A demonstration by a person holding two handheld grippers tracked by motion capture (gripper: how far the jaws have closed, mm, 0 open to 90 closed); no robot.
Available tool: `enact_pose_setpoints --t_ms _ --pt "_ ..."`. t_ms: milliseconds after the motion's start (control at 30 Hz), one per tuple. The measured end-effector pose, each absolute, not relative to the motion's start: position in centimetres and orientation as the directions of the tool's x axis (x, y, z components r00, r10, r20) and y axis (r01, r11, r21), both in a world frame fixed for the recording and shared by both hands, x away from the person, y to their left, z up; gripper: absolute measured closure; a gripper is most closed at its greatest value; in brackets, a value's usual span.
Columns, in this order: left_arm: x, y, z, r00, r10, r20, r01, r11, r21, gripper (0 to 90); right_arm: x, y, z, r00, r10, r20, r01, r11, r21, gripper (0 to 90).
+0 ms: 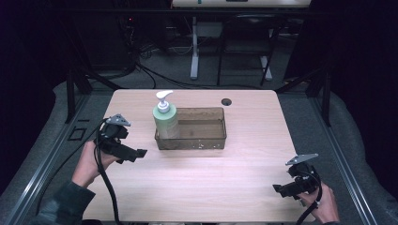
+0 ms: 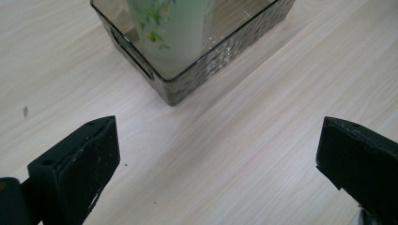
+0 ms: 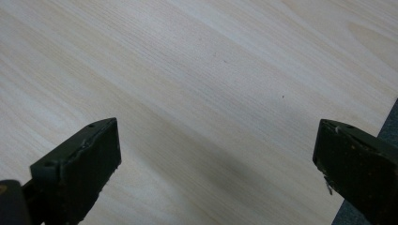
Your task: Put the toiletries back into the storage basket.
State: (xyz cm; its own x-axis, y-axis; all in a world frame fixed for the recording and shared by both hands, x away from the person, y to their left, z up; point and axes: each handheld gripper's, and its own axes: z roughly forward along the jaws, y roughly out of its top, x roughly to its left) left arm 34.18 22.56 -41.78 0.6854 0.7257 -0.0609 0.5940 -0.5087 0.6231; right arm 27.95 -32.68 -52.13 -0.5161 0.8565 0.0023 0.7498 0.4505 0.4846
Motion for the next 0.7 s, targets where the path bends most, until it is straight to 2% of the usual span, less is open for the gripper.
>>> enact_pose_setpoints --t_ms 433,700 --pt "32.6 23.4 -47.6 0.657 0.734 -0.169 0.666 -0.461 0.586 0.2 27.9 -32.6 -52.2 -0.518 0.856 0.006 0.749 0.449 0.487 0.8" --pt "32.8 23.0 -49.1 0.67 0.726 -0.155 0.669 -0.499 0.551 0.2 28.0 -32.4 -52.5 -0.523 0.852 0.001 0.751 0.461 0.472 0.8"
